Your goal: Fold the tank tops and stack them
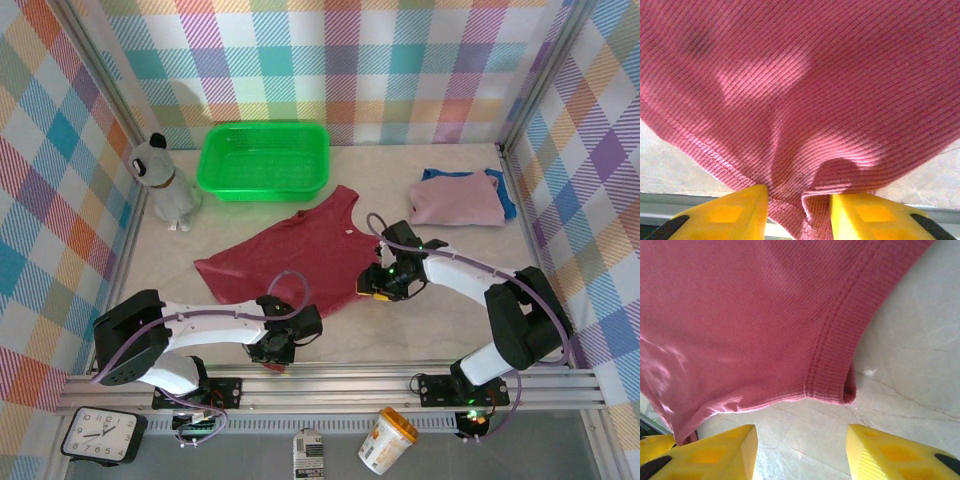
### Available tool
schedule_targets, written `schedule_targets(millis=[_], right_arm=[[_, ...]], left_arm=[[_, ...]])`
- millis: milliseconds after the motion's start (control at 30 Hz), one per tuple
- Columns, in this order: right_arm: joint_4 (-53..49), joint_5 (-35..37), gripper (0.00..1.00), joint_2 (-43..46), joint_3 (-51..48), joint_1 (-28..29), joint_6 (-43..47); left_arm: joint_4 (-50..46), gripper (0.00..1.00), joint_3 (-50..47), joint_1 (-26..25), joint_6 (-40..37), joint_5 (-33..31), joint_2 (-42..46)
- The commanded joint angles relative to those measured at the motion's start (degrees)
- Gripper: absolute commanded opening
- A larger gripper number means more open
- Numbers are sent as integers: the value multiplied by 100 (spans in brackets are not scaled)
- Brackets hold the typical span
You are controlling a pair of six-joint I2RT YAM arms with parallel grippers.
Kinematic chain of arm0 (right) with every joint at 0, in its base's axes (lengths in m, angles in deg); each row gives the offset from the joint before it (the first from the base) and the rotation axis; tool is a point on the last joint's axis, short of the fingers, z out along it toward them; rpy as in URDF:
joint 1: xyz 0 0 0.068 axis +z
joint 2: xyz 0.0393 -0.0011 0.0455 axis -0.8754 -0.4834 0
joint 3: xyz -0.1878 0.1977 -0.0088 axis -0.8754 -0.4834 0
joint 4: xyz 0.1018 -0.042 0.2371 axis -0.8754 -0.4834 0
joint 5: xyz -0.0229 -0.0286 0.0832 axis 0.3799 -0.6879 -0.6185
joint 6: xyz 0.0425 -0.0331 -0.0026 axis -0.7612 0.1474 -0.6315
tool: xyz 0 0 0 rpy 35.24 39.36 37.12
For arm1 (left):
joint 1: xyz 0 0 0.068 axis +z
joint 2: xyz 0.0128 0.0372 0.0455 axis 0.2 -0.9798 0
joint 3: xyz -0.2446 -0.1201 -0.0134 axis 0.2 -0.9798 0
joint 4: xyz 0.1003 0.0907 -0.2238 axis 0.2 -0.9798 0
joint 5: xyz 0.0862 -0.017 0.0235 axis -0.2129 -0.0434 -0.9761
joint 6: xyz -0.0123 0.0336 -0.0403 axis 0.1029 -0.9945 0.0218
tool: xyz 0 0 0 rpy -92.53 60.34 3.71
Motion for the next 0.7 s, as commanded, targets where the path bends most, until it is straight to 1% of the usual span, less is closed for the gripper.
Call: schedule_targets(millis=[0,33,133,200,267,367,467,567,667], right_arm=[[-184,-8,51,-76,-170,65,-112],[-182,-17,50,-118,-150,61,-105],[-20,-17,49,-291,13,90,-133],[145,-77,49,-378,71,84,-178],[164,-60,49,-424,148,89,-218],[198,17,49,-556,217,86,-232],[401,-37,47,-682,291,91,-313],[353,50,47,-817,432,100,-290],[338,12,42,-932,498,100,-280]], left_arm=[[90,31,19,-69,-90,-95,-89],[91,27,21,-76,-103,-97,-107],[-63,11,161,-72,-209,-147,-122],[-304,5,310,-75,-276,-216,-105],[-637,1,454,-73,-242,-283,-117],[-837,0,539,-82,-178,-242,-21],[-1216,0,745,-78,-285,-407,-7],[-1619,0,1005,-77,-475,-510,-176],[-2090,0,1268,-77,-684,-700,-360]])
